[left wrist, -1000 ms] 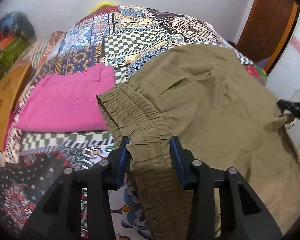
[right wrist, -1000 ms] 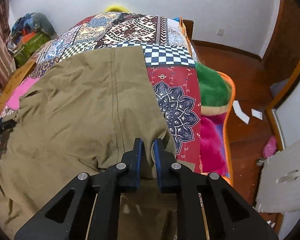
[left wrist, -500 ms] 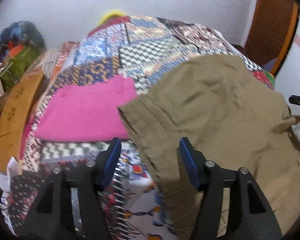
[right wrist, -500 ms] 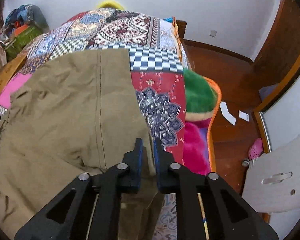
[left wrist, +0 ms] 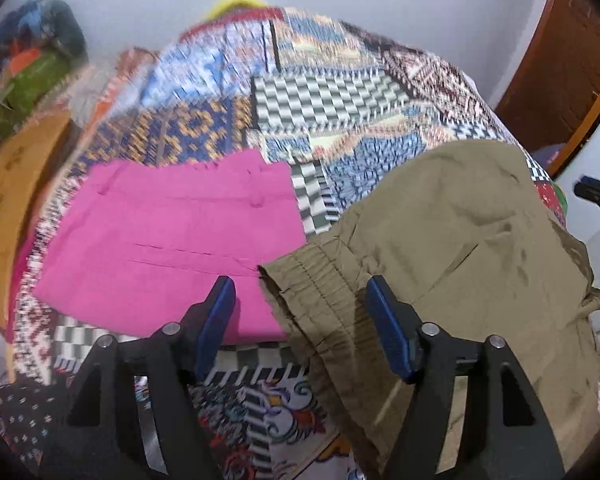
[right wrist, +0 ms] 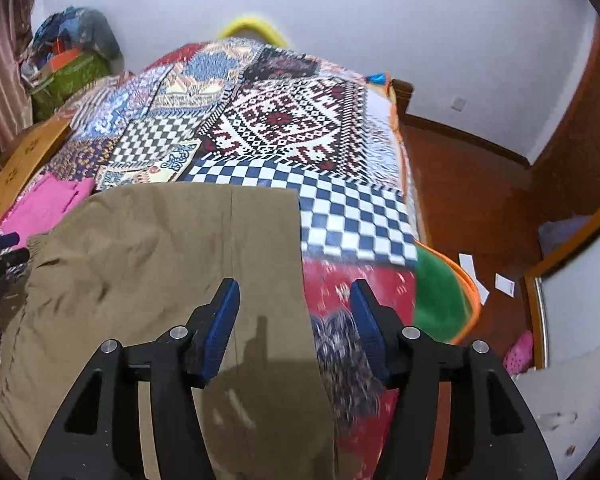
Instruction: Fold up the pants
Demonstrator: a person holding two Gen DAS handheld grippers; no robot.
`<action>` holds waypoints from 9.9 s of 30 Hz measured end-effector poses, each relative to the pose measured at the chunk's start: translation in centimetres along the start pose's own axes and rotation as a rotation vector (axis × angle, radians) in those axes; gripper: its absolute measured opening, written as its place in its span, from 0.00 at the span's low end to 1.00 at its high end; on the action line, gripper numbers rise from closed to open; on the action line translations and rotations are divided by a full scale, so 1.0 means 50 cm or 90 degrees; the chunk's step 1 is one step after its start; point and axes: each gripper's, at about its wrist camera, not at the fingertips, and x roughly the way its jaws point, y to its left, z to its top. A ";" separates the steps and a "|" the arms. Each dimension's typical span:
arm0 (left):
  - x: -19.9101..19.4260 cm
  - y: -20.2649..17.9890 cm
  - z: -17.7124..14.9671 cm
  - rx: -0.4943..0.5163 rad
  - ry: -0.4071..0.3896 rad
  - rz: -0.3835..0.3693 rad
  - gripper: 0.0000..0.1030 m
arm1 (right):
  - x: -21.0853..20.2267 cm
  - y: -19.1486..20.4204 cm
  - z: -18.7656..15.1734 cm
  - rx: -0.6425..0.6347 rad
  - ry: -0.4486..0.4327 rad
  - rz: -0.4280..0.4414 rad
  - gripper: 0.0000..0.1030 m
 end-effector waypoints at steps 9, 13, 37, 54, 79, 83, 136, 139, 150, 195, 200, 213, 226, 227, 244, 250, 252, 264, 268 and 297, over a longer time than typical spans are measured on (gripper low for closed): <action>0.042 0.017 0.013 -0.020 0.020 -0.043 0.71 | 0.125 -0.012 0.061 0.013 0.068 0.033 0.52; 0.055 0.024 0.013 -0.037 0.021 -0.071 0.71 | 0.172 -0.006 0.081 0.038 0.096 0.054 0.54; -0.021 0.024 0.024 -0.017 -0.045 -0.029 0.07 | 0.093 0.013 0.123 0.066 0.003 0.041 0.13; -0.235 -0.011 0.072 0.021 -0.192 -0.029 0.05 | -0.167 0.024 0.141 0.059 -0.173 0.053 0.12; -0.462 -0.109 -0.140 0.067 -0.198 -0.081 0.00 | -0.380 0.017 -0.111 0.091 -0.181 0.092 0.12; -0.485 -0.106 -0.178 0.066 -0.203 -0.096 0.00 | -0.377 0.020 -0.160 0.101 -0.153 0.098 0.12; -0.284 -0.170 -0.363 0.054 -0.013 -0.030 0.35 | -0.260 0.110 -0.477 0.113 0.095 0.085 0.19; -0.280 -0.165 -0.373 0.060 -0.022 -0.012 0.49 | -0.235 0.100 -0.510 0.128 0.115 0.102 0.19; -0.350 -0.140 -0.288 0.057 -0.081 0.008 0.63 | -0.281 0.025 -0.465 0.122 0.112 0.048 0.26; -0.040 -0.143 -0.154 0.039 0.018 0.035 0.61 | -0.015 -0.054 -0.203 0.095 0.059 -0.106 0.01; -0.050 -0.123 -0.161 0.011 0.018 0.052 0.60 | -0.060 -0.152 -0.236 0.160 0.086 -0.118 0.01; -0.095 -0.086 -0.201 -0.039 0.018 0.100 0.60 | -0.091 -0.040 -0.224 0.104 0.057 0.034 0.43; -0.096 -0.071 -0.207 -0.036 0.013 0.086 0.62 | 0.004 -0.061 -0.242 0.103 0.145 -0.070 0.28; -0.096 -0.070 -0.206 -0.037 0.014 0.081 0.62 | 0.000 -0.079 -0.244 0.116 0.157 -0.051 0.28; -0.231 -0.025 -0.199 -0.041 -0.024 0.073 0.78 | -0.094 -0.005 -0.169 0.130 0.046 0.063 0.64; -0.266 -0.068 -0.265 -0.037 -0.005 0.024 0.82 | -0.143 0.098 -0.214 0.065 0.050 0.104 0.64; -0.271 -0.091 -0.284 -0.023 -0.005 0.021 0.82 | -0.149 0.149 -0.227 0.041 0.061 0.141 0.64; -0.220 -0.087 -0.352 -0.046 0.029 0.001 0.98 | -0.113 0.247 -0.305 -0.016 0.136 0.185 0.67; -0.259 -0.086 -0.318 -0.034 -0.005 0.008 0.96 | -0.122 0.223 -0.328 0.013 0.138 0.182 0.73; -0.147 -0.050 -0.169 0.012 -0.007 0.142 0.94 | -0.167 0.167 -0.391 0.063 0.124 0.144 0.77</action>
